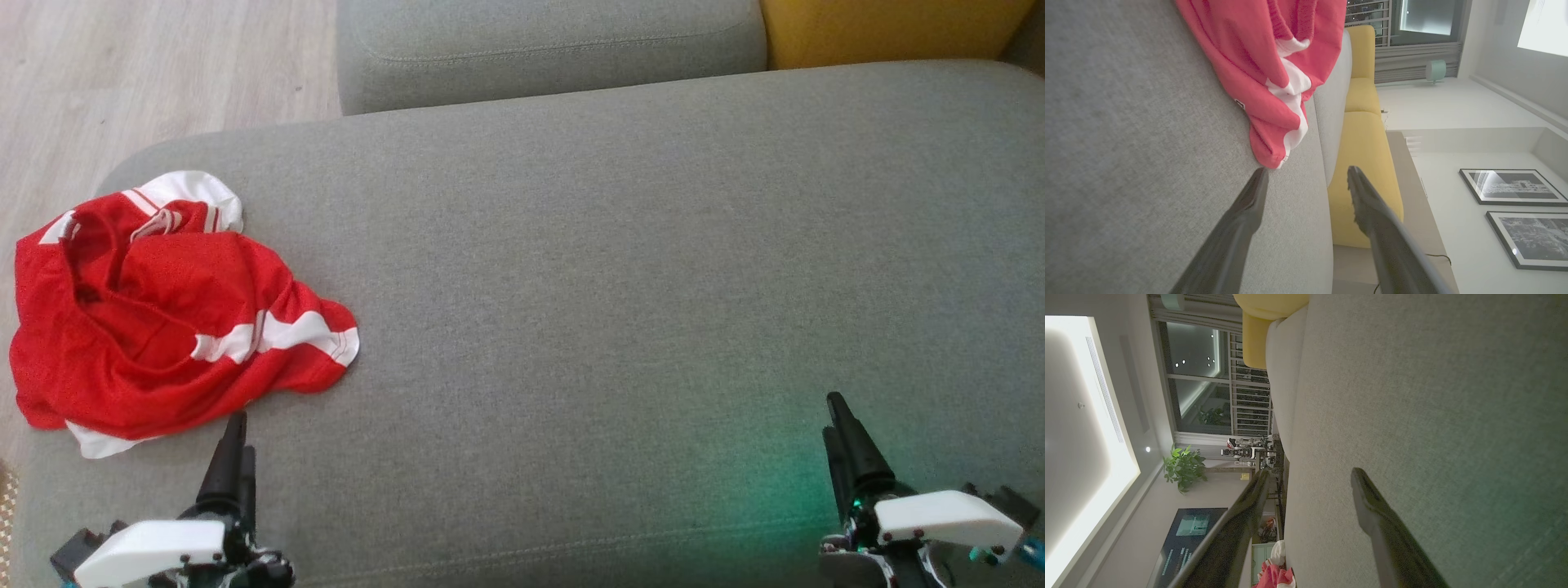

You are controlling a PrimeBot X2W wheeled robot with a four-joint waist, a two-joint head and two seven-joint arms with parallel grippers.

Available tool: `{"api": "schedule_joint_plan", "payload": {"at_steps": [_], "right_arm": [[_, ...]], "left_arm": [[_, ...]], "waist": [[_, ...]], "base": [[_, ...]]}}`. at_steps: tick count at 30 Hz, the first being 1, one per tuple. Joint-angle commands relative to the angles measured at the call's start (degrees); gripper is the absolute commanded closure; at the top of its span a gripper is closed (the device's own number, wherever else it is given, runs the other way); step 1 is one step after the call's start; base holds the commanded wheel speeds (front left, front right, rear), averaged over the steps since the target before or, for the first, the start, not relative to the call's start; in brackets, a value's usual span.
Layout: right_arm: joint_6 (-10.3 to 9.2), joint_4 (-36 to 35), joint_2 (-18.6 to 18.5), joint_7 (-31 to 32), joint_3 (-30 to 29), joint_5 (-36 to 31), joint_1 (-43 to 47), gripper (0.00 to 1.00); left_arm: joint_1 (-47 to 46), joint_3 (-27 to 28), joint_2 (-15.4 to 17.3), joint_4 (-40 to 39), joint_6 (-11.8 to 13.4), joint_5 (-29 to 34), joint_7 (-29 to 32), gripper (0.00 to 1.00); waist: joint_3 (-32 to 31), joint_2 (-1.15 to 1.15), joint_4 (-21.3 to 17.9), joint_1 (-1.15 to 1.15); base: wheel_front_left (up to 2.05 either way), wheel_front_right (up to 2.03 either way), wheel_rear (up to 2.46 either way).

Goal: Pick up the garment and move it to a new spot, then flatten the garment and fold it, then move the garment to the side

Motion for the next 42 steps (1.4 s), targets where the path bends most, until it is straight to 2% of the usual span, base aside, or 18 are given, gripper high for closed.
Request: {"api": "schedule_joint_plan", "payload": {"at_steps": [1,21,42], "right_arm": [[0.0,-2.19,-0.32,-0.54,0.46,-1.38,-2.65,0.0],[0.0,-6.75,-0.55,-4.09,4.43,-20.51,-3.35,0.0],[0.0,-9.09,-0.95,-7.47,9.5,-34.27,-4.62,0.0]], "left_arm": [[-2.65,0.38,0.51,-2.41,-0.08,1.46,-0.48,0.0],[-3.0,-3.99,1.38,-8.9,3.95,21.69,-4.0,0.0],[-3.46,-8.3,3.29,-12.3,8.86,35.57,-7.35,0.0]], "waist": [[0.01,0.0,0.0,0.0],[0.0,0.0,0.02,0.0],[-0.05,0.0,-0.03,0.0]], "base": [[0.0,0.0,0.0],[0.0,0.0,0.0],[0.0,0.0,0.0]]}}
